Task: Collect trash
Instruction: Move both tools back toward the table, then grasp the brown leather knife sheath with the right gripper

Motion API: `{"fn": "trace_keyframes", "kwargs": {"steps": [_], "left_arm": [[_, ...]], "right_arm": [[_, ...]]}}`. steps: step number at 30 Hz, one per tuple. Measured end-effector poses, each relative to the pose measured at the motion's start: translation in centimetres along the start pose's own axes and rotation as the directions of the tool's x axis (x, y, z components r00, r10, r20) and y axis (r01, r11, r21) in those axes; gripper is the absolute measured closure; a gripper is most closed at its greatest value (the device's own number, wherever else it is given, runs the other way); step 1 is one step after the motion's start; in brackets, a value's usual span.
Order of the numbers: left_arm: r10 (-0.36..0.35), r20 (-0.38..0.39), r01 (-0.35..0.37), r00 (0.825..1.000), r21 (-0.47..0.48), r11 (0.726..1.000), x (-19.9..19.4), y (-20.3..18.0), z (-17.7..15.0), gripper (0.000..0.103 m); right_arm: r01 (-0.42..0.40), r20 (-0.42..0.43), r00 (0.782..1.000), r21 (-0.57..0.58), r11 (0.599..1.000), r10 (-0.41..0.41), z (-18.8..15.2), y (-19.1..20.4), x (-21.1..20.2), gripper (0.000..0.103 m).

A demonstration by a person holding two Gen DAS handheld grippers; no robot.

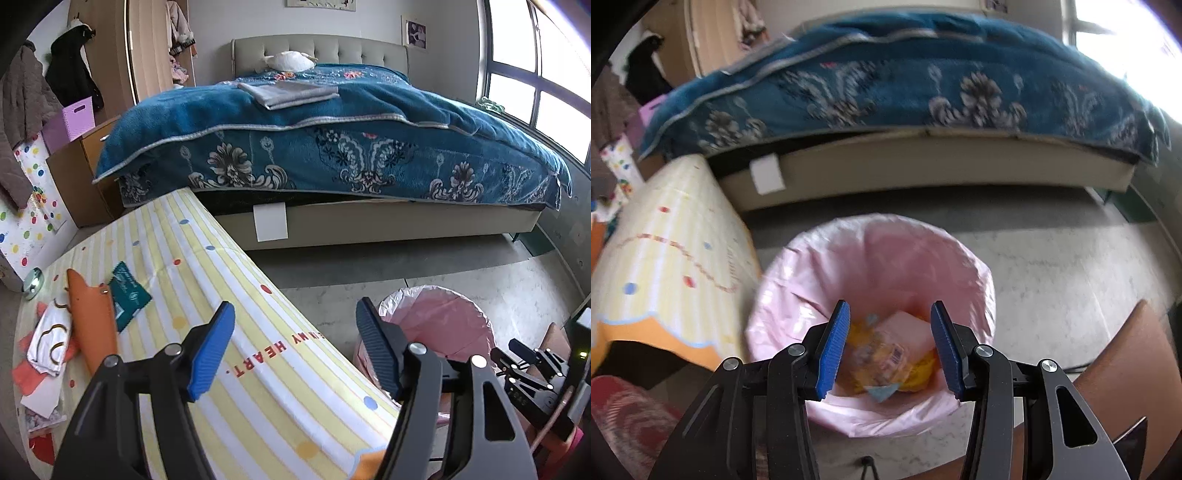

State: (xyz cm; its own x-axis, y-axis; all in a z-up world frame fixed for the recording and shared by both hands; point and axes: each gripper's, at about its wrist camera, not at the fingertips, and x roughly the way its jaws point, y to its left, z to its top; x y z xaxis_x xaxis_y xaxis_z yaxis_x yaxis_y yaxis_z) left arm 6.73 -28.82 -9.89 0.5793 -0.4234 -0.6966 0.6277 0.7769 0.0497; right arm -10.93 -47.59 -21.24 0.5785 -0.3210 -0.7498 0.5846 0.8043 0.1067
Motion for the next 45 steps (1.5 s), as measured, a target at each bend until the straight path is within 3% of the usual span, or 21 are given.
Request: {"fn": "trace_keyframes", "kwargs": {"steps": [10, 19, 22, 27, 32, 38, 45], "left_arm": [[0.044, 0.051, -0.043, 0.998, -0.034, 0.999, -5.2, 2.7, -2.0, 0.029], [0.141, 0.042, -0.134, 0.989, -0.13, 0.982, -10.0, 9.4, -6.2, 0.02], [0.189, 0.015, -0.183, 0.982, -0.188, 0.965, -11.2, 12.6, -8.1, 0.018], [0.271, -0.038, -0.27, 0.962, -0.304, 0.914, -12.9, 18.9, -11.4, 0.017], [0.336, -0.09, -0.343, 0.938, -0.395, 0.852, -14.2, 24.0, -14.2, 0.016], [0.384, -0.115, -0.394, 0.916, -0.437, 0.808, -14.7, 27.5, -15.2, 0.016], [0.398, -0.107, -0.404, 0.911, -0.432, 0.807, -13.1, 29.8, -13.0, 0.016]], "right_arm": [[-0.148, 0.103, 0.981, -0.16, 0.976, 0.166, 0.5, 6.2, -7.3, 0.056], [-0.272, 0.106, 0.938, -0.361, 0.892, 0.329, -0.3, 15.6, -11.6, 0.044], [-0.311, 0.083, 0.92, -0.438, 0.844, 0.382, -1.0, 19.1, -12.4, 0.042], [-0.378, 0.002, 0.89, -0.557, 0.739, 0.457, -2.3, 24.8, -12.8, 0.038], [-0.377, -0.025, 0.885, -0.626, 0.683, 0.465, -2.6, 29.7, -12.5, 0.036], [-0.374, -0.022, 0.884, -0.633, 0.678, 0.466, -2.4, 33.3, -11.8, 0.035], [-0.395, -0.066, 0.891, -0.6, 0.696, 0.449, 0.6, 36.3, -8.6, 0.035]]}}
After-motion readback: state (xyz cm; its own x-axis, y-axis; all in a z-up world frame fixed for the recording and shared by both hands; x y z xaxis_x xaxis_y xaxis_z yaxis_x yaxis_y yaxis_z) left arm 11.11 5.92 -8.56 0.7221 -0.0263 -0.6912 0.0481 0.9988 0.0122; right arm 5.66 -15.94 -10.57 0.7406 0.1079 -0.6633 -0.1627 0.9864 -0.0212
